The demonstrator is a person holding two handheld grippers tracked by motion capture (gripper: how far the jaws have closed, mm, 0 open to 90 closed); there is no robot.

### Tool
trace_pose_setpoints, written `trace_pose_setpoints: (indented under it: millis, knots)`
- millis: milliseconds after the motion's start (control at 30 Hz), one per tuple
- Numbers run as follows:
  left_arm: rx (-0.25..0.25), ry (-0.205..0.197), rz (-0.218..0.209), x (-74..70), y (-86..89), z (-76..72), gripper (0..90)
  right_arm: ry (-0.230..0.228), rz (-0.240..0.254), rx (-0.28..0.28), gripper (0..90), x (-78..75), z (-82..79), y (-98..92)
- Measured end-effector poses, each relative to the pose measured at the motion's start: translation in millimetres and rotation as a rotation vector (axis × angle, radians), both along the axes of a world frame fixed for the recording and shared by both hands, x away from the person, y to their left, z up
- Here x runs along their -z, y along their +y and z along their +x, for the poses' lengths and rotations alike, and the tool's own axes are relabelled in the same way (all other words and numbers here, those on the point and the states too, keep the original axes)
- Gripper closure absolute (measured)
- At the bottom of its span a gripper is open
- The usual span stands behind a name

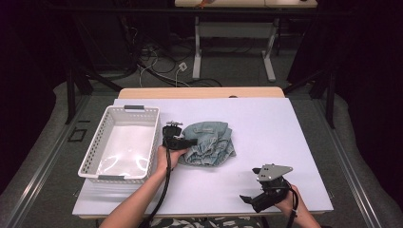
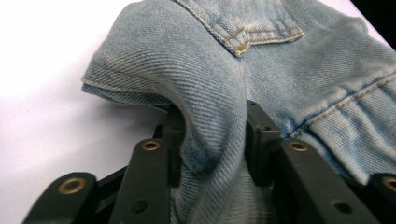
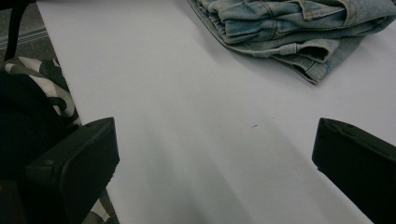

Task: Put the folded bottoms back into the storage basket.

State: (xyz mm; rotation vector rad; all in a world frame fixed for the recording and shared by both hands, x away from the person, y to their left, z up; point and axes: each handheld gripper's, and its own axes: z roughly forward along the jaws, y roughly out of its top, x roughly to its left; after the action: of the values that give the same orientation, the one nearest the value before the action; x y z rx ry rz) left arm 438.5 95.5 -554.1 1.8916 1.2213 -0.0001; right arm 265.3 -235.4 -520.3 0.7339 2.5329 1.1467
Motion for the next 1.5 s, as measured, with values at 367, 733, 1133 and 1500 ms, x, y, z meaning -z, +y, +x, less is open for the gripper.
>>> trace_pose_setpoints:
  millis: [367, 733, 1133, 1500]
  knots:
    - [-0.011, -0.021, -0.041, -7.7, 0.2, -5.4, 68.4, 0.001, -0.002, 0.0, 0.3, -0.1, -0.3, 0.1]
    - [0.01, -0.048, -0.043, -20.4, -2.5, -10.2, 68.6, -0.001, 0.002, 0.0, 0.3, 0.2, -0.4, 0.1]
    - [0.024, -0.07, -0.061, -25.4, -3.4, -13.0, 68.9, 0.0, 0.002, 0.006, 0.3, -0.2, -1.1, -0.4]
    - [0.052, -0.112, -0.045, -34.5, -7.1, -18.2, 68.8, -0.005, 0.003, 0.003, 0.3, 0.0, -1.1, -0.3]
